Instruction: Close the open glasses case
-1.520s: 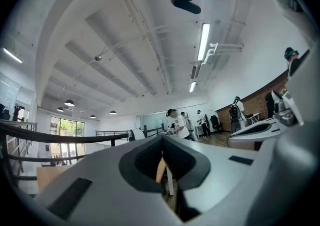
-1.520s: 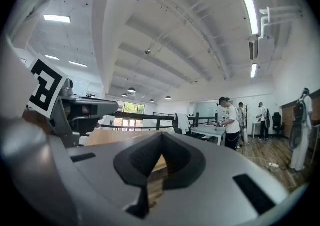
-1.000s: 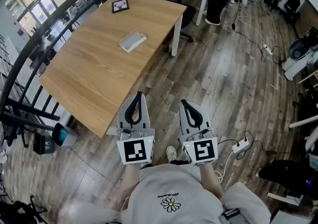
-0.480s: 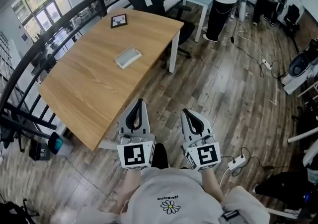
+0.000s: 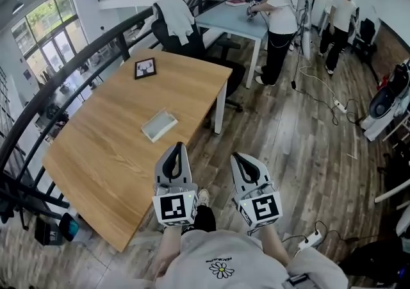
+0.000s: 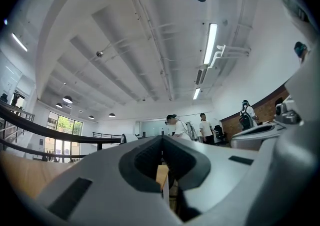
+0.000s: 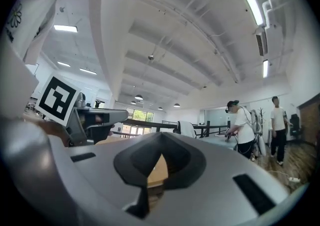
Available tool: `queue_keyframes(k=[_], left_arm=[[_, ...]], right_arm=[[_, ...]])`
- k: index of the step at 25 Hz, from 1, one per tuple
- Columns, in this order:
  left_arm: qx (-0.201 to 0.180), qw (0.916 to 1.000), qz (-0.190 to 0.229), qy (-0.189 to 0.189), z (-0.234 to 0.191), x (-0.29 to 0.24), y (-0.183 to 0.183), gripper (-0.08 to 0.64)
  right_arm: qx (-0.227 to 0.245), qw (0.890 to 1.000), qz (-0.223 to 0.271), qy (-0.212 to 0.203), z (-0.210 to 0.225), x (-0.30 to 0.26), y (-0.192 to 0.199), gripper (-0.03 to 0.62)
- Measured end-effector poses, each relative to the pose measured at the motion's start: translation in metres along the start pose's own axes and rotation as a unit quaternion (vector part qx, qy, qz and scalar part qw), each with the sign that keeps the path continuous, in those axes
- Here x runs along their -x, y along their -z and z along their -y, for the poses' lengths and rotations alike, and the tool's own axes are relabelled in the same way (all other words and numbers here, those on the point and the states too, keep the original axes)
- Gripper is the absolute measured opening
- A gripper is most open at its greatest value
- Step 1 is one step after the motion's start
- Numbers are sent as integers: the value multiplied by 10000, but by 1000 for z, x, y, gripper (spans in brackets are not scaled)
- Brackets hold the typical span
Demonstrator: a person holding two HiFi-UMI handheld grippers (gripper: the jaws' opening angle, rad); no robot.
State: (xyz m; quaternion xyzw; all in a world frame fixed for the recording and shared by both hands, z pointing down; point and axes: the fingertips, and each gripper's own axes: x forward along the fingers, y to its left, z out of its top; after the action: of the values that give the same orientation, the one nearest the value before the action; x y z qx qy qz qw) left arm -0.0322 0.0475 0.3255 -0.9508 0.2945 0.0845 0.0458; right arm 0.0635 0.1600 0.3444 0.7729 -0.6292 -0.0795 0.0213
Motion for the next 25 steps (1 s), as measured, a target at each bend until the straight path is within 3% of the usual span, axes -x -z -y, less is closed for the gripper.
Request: queue_keyframes(k=[5,10,15,21,25], left_arm=[[65,10000,68,15,-38,-88,7,17],[47,9997,163,-150,-85,-169,12,17],[-31,9991,220,-361,-119,-218,8,17],[-45,9979,-142,-623,-144,-253,23,17],[-56,9894,-294,-1421,-175,-248,31,17]], right_arm=[[-49,9996,220,166,43,-95,-7,8],[-129,9993,330,-106,67,-206,-9,8],[-94,9982,358,-473,65,-278,-10,8],[-241,9931,202,-1125,59,-342,4,8],[-320,9809,112,-1913,39,-372,15,8]])
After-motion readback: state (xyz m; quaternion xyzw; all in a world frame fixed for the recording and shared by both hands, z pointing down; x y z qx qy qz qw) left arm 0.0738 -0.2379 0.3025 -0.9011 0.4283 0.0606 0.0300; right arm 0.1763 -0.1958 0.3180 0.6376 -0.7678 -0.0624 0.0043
